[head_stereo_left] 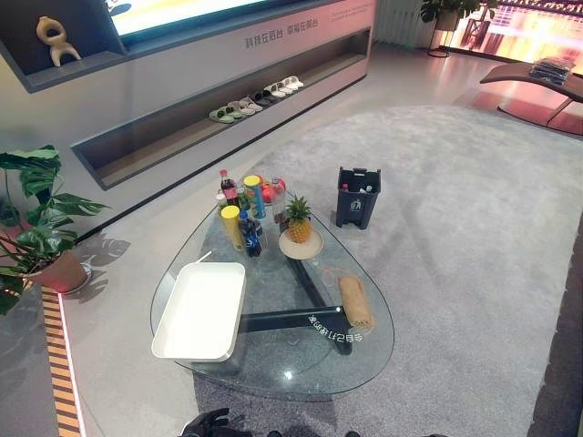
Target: Wipe the table with a cloth and put it in the basket.
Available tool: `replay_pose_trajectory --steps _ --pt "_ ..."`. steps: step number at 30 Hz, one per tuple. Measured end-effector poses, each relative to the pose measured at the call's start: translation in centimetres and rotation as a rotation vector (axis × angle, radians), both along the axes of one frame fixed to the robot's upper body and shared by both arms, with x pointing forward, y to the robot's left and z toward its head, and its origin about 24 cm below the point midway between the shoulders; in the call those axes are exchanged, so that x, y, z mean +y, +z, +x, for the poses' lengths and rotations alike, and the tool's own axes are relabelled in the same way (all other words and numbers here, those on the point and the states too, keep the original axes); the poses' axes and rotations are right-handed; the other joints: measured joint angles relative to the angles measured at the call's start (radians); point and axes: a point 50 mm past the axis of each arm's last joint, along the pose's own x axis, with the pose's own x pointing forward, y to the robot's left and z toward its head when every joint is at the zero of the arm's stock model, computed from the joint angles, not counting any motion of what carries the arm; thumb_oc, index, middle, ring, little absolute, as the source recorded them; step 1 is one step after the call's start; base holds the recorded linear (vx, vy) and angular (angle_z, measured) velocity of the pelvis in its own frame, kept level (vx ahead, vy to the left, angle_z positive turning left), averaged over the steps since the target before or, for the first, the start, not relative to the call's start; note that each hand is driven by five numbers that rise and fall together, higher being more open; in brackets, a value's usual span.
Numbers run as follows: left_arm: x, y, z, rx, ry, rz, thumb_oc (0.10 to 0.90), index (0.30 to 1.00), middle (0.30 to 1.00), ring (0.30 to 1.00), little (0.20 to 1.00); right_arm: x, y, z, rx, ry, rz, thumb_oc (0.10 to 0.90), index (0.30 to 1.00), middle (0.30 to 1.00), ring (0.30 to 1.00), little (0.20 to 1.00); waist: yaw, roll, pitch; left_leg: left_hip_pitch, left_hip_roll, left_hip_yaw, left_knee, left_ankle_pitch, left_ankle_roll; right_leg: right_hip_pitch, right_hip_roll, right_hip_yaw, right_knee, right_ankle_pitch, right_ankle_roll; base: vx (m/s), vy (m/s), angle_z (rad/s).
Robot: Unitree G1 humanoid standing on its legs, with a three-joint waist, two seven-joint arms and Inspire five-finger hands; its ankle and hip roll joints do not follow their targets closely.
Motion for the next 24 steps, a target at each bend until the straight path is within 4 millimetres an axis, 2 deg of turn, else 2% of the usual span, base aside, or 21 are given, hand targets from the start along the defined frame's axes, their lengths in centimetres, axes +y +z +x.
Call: replay_pose_trajectory --steps 24 --pt "0.00 0.00 0.01 -0.001 0.000 0.000 0.800 0.900 0.900 0.900 0.900 0.00 0.00 0.00 0.000 0.000 0.000 0.800 0.900 0.900 0.900 0.900 0.000 0.000 0.000 0.000 0.000 0.000 0.000 0.000 0.000 0.000 0.000 0.000 0.000 0.000 0.000 0.00 0.000 0.00"
